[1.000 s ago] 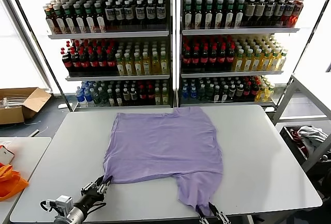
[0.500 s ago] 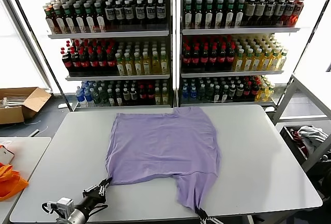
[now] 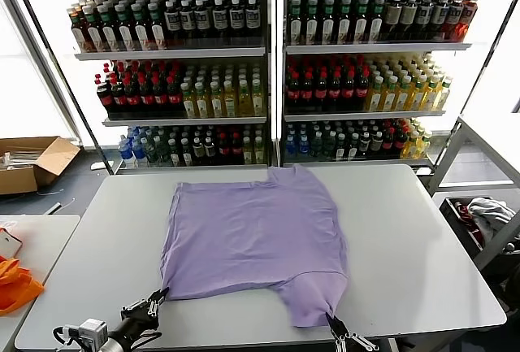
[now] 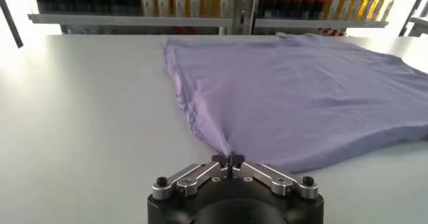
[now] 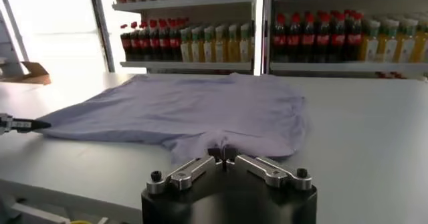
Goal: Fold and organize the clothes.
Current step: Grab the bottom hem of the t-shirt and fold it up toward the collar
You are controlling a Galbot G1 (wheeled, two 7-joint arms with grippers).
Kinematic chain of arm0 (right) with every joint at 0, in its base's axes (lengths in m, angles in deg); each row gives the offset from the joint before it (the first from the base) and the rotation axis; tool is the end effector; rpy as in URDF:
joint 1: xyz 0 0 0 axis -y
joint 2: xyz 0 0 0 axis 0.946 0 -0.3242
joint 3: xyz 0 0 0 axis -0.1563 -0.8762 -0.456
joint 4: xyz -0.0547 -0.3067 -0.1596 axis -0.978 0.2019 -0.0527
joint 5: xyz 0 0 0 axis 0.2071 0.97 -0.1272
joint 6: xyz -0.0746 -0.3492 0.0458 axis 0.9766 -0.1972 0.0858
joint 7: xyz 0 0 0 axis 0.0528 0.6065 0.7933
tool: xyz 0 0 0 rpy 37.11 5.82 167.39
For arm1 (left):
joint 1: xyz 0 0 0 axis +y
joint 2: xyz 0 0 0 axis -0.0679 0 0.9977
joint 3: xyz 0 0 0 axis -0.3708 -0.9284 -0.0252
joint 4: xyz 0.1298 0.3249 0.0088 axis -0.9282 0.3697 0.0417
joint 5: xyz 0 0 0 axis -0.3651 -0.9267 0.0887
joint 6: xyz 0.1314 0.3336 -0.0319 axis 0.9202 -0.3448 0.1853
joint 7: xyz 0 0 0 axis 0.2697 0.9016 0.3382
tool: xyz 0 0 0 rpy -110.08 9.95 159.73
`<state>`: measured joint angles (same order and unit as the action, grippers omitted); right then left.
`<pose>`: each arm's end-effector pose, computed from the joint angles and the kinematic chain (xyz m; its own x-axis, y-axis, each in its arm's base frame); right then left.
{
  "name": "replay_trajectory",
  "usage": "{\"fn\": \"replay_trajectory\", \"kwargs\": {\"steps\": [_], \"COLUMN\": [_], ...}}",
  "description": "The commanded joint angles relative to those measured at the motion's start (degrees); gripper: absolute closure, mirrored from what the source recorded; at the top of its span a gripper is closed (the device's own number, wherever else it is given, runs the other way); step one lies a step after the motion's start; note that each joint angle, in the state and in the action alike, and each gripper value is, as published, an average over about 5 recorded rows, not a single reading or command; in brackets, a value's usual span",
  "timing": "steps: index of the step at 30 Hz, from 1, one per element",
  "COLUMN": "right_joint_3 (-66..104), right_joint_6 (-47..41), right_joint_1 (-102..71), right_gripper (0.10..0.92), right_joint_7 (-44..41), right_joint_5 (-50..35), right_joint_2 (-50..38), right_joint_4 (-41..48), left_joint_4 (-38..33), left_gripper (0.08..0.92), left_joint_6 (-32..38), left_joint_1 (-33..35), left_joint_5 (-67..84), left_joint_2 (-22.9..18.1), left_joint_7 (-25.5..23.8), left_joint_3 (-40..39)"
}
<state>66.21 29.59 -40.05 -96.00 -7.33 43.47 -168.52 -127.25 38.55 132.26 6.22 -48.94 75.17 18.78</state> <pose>0.0531 -0.0345 -0.2701 -0.9040 -0.3251 0.2776 -0.3330 0.9427 0.0194 0.1533 0.1194 -0.2926 -0.8282 0.2057 0.5213 0.2018 0.9773 -0.0649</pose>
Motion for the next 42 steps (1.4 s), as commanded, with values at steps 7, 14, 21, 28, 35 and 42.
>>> {"fn": "replay_trajectory", "kwargs": {"steps": [7,14,21,28,35,42], "right_joint_3": [1.79,0.17,-1.97,-5.81,-9.61,-15.17], "right_joint_6": [3.15,-1.35,-4.1,-6.02,-6.21,-6.47], "right_joint_1": [-0.31,13.34,26.15,37.61,46.27,55.97], "right_gripper": [0.916,0.916,0.916,0.916,0.916,0.916], "right_joint_7": [0.01,2.14,4.16,5.73,6.13,6.76], "right_joint_5": [-2.94,-5.32,-9.03,-11.57,-13.93,-15.76], "right_joint_2": [-0.35,-1.64,-4.44,-6.23,-8.68,-8.92], "right_joint_4": [-2.98,0.77,7.79,15.75,24.8,34.03], "left_joint_4": [-6.15,-2.09,3.23,9.36,14.02,18.39], "left_gripper": [0.9,0.899,0.904,0.905,0.906,0.906], "left_joint_6": [-0.19,-1.25,-3.23,-3.77,-4.27,-4.95], "left_joint_1": [3.26,-5.92,-13.33,-18.69,-24.78,-29.99], "left_joint_5": [-0.93,-0.29,0.78,3.37,4.17,3.93], "left_joint_2": [5.81,8.87,12.62,14.6,14.85,14.11], "left_joint_7": [-0.12,-0.61,-1.06,-0.58,-0.35,-0.26], "left_joint_3": [2.0,-0.46,-2.64,-2.91,-5.38,-9.66]}}
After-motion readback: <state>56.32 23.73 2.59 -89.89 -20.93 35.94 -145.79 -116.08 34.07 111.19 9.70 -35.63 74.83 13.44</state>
